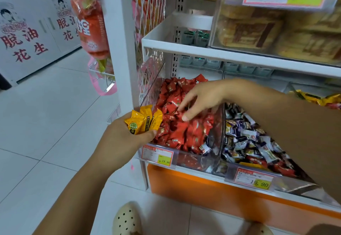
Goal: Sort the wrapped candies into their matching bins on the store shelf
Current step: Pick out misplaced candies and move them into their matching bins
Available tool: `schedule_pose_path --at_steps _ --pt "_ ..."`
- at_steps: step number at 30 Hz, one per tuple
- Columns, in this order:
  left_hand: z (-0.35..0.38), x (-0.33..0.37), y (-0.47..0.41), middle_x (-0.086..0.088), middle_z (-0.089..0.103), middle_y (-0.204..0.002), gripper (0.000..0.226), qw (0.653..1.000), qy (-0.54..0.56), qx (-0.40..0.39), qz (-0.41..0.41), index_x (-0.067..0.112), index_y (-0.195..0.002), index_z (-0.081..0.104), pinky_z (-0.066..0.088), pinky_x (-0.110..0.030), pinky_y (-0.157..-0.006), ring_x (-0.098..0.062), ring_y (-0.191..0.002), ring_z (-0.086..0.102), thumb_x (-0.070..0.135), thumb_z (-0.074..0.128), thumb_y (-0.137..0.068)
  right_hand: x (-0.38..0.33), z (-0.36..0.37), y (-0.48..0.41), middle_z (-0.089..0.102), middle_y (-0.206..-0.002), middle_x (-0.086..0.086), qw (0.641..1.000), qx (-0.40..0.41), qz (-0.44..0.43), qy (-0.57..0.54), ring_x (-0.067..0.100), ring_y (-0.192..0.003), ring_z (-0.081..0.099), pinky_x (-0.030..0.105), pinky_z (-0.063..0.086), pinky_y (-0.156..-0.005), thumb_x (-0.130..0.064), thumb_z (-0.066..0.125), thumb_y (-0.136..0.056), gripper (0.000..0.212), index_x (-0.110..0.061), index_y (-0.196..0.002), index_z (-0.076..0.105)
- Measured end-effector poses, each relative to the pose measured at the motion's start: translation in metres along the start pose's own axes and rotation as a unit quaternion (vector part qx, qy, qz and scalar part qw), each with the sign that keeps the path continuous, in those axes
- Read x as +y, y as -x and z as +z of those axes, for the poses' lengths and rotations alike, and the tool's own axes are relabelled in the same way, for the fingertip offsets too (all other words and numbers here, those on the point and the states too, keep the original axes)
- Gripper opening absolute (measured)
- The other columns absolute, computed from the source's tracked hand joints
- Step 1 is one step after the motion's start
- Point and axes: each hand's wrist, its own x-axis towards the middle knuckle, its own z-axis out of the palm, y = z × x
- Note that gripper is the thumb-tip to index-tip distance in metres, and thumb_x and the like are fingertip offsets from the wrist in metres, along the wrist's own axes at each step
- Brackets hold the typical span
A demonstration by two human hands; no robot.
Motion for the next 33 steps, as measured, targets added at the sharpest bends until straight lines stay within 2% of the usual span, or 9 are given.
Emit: schedule_pose_path --at_steps 3,6,10,13,18,23,26,28,33 --pt "0.003 0.001 -0.002 0.027 0.069 -0.075 0.022 1.000 -0.010 0.006 0.001 0.033 -0.096 0.069 0.037 0.002 -0.057 0.012 -0.071 0.062 0.022 0.077 -0.078 0.004 0.023 -0.013 0.050 -0.139 0.002 0.982 0.120 -0.003 0.146 0.022 -0.117 0.054 0.038 0.045 -0.100 -0.044 0.052 -0.095 0.040 -0.032 -0.134 0.052" --pt "0.009 0.007 -0.003 0.017 0.071 -0.076 0.020 1.000 -0.012 0.005 0.006 0.019 -0.097 0.071 0.042 -0.005 -0.064 0.006 -0.069 0.063 0.020 0.077 -0.078 0.012 0.045 -0.013 0.041 -0.149 0.004 0.982 0.051 -0.011 0.183 0.021 -0.114 0.055 0.026 0.048 -0.094 -0.018 0.039 -0.102 0.043 -0.029 -0.143 0.042" --pt "0.030 0.024 -0.002 -0.003 0.055 -0.063 0.017 0.999 -0.011 -0.028 0.028 0.017 -0.071 0.061 0.046 -0.016 -0.066 -0.013 -0.060 0.056 0.014 0.075 -0.079 0.021 0.041 0.038 0.054 -0.126 -0.005 0.966 0.252 -0.058 0.003 -0.002 -0.078 0.052 0.008 0.035 -0.061 -0.010 0.035 -0.102 0.042 -0.028 -0.134 0.054" --pt "0.057 0.043 0.002 -0.014 0.068 -0.080 0.009 0.998 0.026 -0.064 0.002 0.016 -0.084 0.067 0.058 -0.033 -0.069 -0.027 -0.073 0.069 0.017 0.076 -0.080 0.039 0.061 0.086 0.059 -0.112 -0.012 0.893 0.379 -0.077 -0.229 -0.011 -0.086 0.054 0.003 0.040 -0.072 -0.007 0.036 -0.101 0.039 -0.028 -0.122 0.061" --pt "0.128 0.095 0.012 0.001 0.067 -0.068 0.009 0.991 0.040 -0.116 0.044 0.027 -0.079 0.066 0.046 -0.013 -0.053 -0.013 -0.061 0.067 0.020 0.072 -0.083 0.092 0.086 0.139 0.059 -0.104 -0.004 0.761 0.469 -0.030 -0.448 0.016 -0.091 0.057 0.034 0.049 -0.081 -0.001 0.039 -0.100 0.035 -0.031 -0.097 0.058" --pt "0.220 0.161 0.001 0.017 0.057 -0.059 0.019 0.975 -0.044 -0.159 0.147 0.025 -0.073 0.056 0.037 -0.015 -0.056 0.002 -0.056 0.051 0.024 0.073 -0.083 0.157 0.084 0.184 0.066 -0.089 -0.005 0.691 0.576 0.030 -0.435 0.026 -0.087 0.063 0.047 0.051 -0.081 0.005 0.047 -0.090 0.050 -0.043 -0.090 0.058" --pt "0.278 0.206 -0.014 0.003 0.051 -0.060 0.043 0.958 -0.134 -0.165 0.193 0.017 -0.060 0.037 0.034 -0.025 -0.054 -0.013 -0.058 0.048 0.036 0.066 -0.087 0.198 0.082 0.213 0.067 -0.091 -0.002 0.636 0.645 0.075 -0.417 0.028 -0.086 0.062 0.043 0.050 -0.076 0.001 0.045 -0.091 0.043 -0.041 -0.089 0.057" --pt "0.316 0.227 -0.027 -0.008 0.059 -0.077 0.038 0.931 -0.255 -0.171 0.200 0.014 -0.095 0.066 0.037 -0.026 -0.061 -0.022 -0.079 0.058 0.049 0.052 -0.093 0.223 0.078 0.230 0.069 -0.090 0.000 0.589 0.673 0.102 -0.436 0.023 -0.077 0.062 0.037 0.046 -0.068 -0.010 0.043 -0.088 0.032 -0.038 -0.087 0.059" --pt "0.381 0.227 -0.061 -0.005 0.053 -0.137 0.056 0.894 -0.293 -0.197 0.276 0.023 -0.136 0.046 0.044 -0.037 -0.100 -0.026 -0.124 0.050 0.050 0.057 -0.087 0.260 0.081 0.249 0.069 -0.086 -0.002 0.571 0.661 0.162 -0.459 0.017 -0.079 0.060 0.033 0.046 -0.075 -0.005 0.043 -0.093 0.029 -0.027 -0.098 0.061"
